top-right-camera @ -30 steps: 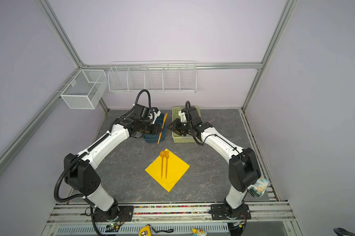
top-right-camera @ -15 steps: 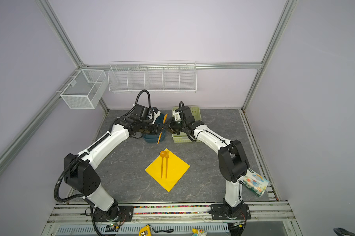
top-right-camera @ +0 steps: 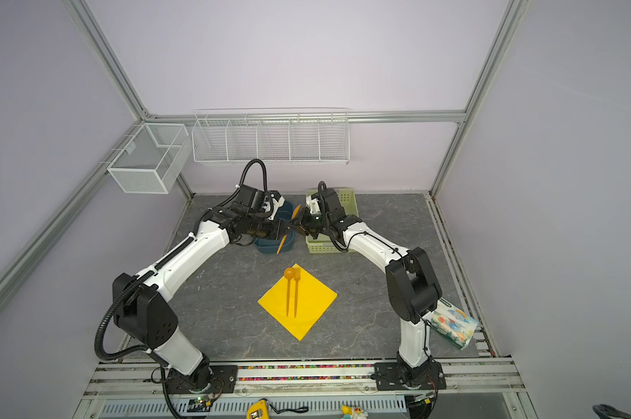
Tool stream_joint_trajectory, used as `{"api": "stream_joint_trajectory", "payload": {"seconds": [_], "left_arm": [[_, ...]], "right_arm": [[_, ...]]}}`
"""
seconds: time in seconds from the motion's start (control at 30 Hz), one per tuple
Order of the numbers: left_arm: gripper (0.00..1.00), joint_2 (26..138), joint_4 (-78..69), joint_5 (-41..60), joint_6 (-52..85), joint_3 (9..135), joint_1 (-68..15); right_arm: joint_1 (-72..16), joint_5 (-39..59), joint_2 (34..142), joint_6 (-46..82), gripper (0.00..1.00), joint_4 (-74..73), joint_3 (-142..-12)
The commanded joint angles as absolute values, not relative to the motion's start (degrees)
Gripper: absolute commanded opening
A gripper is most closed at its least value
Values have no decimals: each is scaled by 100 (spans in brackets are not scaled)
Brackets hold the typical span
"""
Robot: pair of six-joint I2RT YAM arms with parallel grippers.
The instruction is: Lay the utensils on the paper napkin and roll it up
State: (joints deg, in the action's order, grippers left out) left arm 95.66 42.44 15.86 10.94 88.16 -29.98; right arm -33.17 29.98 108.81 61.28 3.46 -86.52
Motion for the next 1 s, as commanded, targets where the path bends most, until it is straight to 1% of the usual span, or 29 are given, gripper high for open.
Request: {"api": "stream_joint_trajectory", "payload": {"seconds": [0.0,0.13,0.23,0.37,0.47,0.63,0.7,0.8,0.9,0.97], "left_arm": [[3,9402,4328,1574,1160,8849,-3017],[15,9256,4299,1678,1165,8801,-3015],[20,9059,4187,1862,1157,8702,-3015],[22,8695,3822,2332,1134,8477,-3016],[24,8431,3530,2855,1113,8356,-3015],[25,7994,2902,3583,1061,8096,-3015],[27,7778,2466,3780,1134,7882,-3015],[32,7387,1301,4375,1342,7362,-3026],[36,7057,236,4774,1566,6908,-3043],[42,6885,-303,5034,1661,6689,-3067]], "right_arm": [[-3347,2940,10536,6156,7,204,-8502],[-3290,2909,10344,5780,7,330,-8460],[-3201,3002,10126,5399,7,264,-8273],[-3053,3270,9689,4783,7,77,-7959],[-2982,3450,9266,4061,7,247,-7838],[-2959,3700,8472,2930,7,619,-7800],[-2954,3727,8182,2507,7,884,-7858],[-2957,3746,7790,1935,7,1282,-7990],[-2960,3993,7543,1558,7,1617,-8197],[-2960,4107,7422,1372,7,1910,-8371]]}}
